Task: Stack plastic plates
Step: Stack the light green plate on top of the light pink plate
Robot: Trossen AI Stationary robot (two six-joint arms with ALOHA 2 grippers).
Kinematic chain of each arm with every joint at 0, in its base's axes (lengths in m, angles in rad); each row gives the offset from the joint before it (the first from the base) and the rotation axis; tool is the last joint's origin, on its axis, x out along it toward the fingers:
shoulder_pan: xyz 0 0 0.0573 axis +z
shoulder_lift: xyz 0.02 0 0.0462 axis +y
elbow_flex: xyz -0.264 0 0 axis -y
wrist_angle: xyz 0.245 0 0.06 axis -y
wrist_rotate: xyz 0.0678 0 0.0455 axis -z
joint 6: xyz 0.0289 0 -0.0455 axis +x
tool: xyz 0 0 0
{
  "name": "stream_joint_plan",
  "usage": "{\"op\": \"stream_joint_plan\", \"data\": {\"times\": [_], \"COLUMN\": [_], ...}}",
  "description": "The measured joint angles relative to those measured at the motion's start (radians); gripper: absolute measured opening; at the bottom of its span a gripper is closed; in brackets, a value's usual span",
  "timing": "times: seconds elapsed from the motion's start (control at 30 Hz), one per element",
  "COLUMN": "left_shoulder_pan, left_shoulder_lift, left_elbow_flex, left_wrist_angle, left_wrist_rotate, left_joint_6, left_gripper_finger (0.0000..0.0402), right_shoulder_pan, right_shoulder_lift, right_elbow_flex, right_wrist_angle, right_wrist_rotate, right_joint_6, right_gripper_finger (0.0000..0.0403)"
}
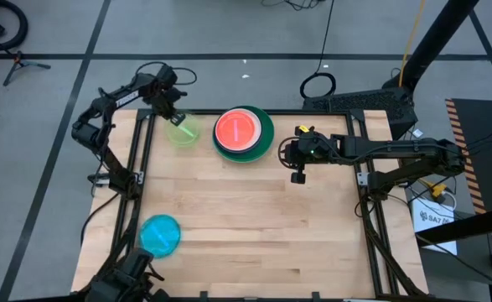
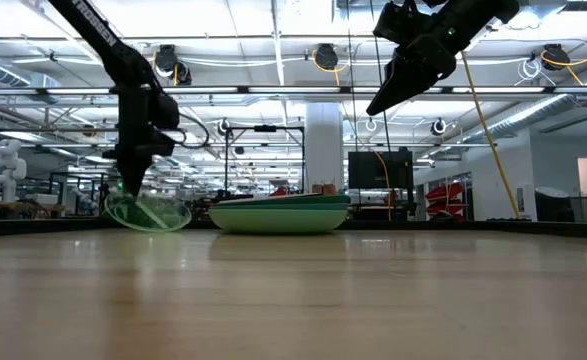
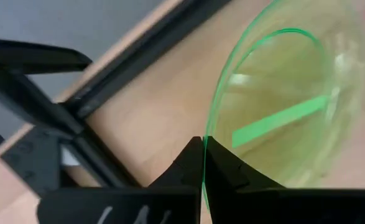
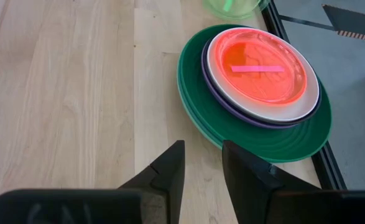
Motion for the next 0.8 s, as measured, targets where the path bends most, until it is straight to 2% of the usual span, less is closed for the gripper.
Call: {"op": "stream_joint_plan", "data": {"times": [0.27,0.43,0.53,0.67,0.8], "left_shoulder_pan": [0.002,0.001,0.001,-0.021,-0.090], "left_shoulder_lift": [-0.125,-0.205,-0.254,-0.297,-0.305], "left_elbow_flex": [0.020,0.020,0.020,0.021,0.021], "left_wrist_angle": [-0.007,-0.004,0.018,0.073,0.159], "left_wrist_rotate": [0.002,0.040,0.119,0.287,0.329], "left_joint_6": [-0.016,-0.019,-0.038,-0.073,-0.135], "left_gripper_finger": [0.0006,0.0006,0.0006,0.0006,0.0005], "right_shoulder_pan": [0.000,0.000,0.000,0.000,0.000], "right_shoulder_lift": [0.000,0.000,0.000,0.000,0.000], "right_elbow_flex": [0.000,0.000,0.000,0.000,0.000], "right_wrist_angle": [0.000,0.000,0.000,0.000,0.000], "right_wrist_rotate": [0.002,0.002,0.002,0.002,0.002], "right_joint_6": [0.000,0.001,0.003,0.003,0.003], "right_gripper_finger": [0.0100,0.0100,0.0100,0.0100,0.0100]}}
